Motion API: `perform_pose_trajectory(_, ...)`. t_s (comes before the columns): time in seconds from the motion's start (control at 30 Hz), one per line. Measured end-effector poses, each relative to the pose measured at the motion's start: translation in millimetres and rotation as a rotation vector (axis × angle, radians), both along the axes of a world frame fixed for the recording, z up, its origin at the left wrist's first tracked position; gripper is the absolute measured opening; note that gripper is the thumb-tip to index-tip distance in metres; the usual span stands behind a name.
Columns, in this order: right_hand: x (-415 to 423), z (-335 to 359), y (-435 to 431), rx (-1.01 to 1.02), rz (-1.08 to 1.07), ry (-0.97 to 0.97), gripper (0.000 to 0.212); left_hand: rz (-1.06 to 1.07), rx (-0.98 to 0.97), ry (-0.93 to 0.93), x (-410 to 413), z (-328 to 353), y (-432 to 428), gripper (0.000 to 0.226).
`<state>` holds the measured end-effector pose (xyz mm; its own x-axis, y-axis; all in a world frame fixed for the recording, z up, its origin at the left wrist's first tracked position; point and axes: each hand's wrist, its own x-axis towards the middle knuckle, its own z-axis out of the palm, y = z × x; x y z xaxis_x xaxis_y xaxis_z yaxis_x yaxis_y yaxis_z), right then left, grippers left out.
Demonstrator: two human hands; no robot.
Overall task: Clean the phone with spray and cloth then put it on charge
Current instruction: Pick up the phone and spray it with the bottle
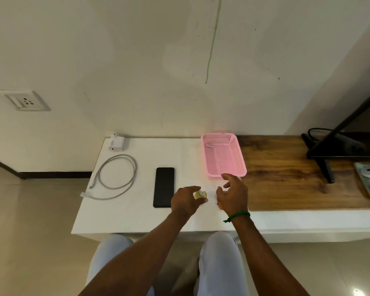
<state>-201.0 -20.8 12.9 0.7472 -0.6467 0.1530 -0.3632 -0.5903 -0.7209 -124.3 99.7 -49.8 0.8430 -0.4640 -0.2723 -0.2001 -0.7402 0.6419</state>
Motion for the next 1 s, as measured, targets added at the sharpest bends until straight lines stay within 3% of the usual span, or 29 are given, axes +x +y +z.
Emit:
perform_pose_trajectory(0.2,6,-28,21,0.099,0.102,0.189,0.050,-0.046,0.008,0.058,6,-1,12,0.075)
perform_pose_trajectory(0.3,6,-37,24,0.100,0.090,0.254,0.060,0.018,-0.036,0.036,12,-3,33,0.060)
perform_pose_trajectory(0.37,4,-34,30,0.016,0.039,0.194,0.060,0.192,-0.091,0.003,22,-3,51,0.049)
perform_pose_trajectory(0.47,1,-14,55,-0.183,-0.055,-0.086,0.044,0.507,-0.139,0.044,45,1,74,0.039)
perform_pose_trajectory(0.53,10,-7,78,-0.190,0.032,-0.153,0.032,0.650,-0.159,0.131,59,4,84,0.037)
perform_pose_trajectory(0.6,26,-12,98,-0.066,0.164,-0.078,0.025,0.727,-0.188,0.209,70,6,88,0.028)
perform_pose_trajectory(0.7,56,-27,118,0.141,0.247,0.162,0.030,0.786,-0.265,0.326,78,3,90,0.026)
perform_pose_trajectory(0.8,82,-42,123,0.212,0.207,0.348,0.031,0.841,-0.345,0.468,84,-5,89,0.036)
perform_pose_trajectory(0.9,101,-54,119,0.231,0.112,0.446,0.034,0.850,-0.385,0.559,91,-9,87,0.031)
perform_pose_trajectory(1.0,110,-64,118,0.207,0.060,0.574,0.050,0.868,-0.440,0.647,97,-11,85,0.033)
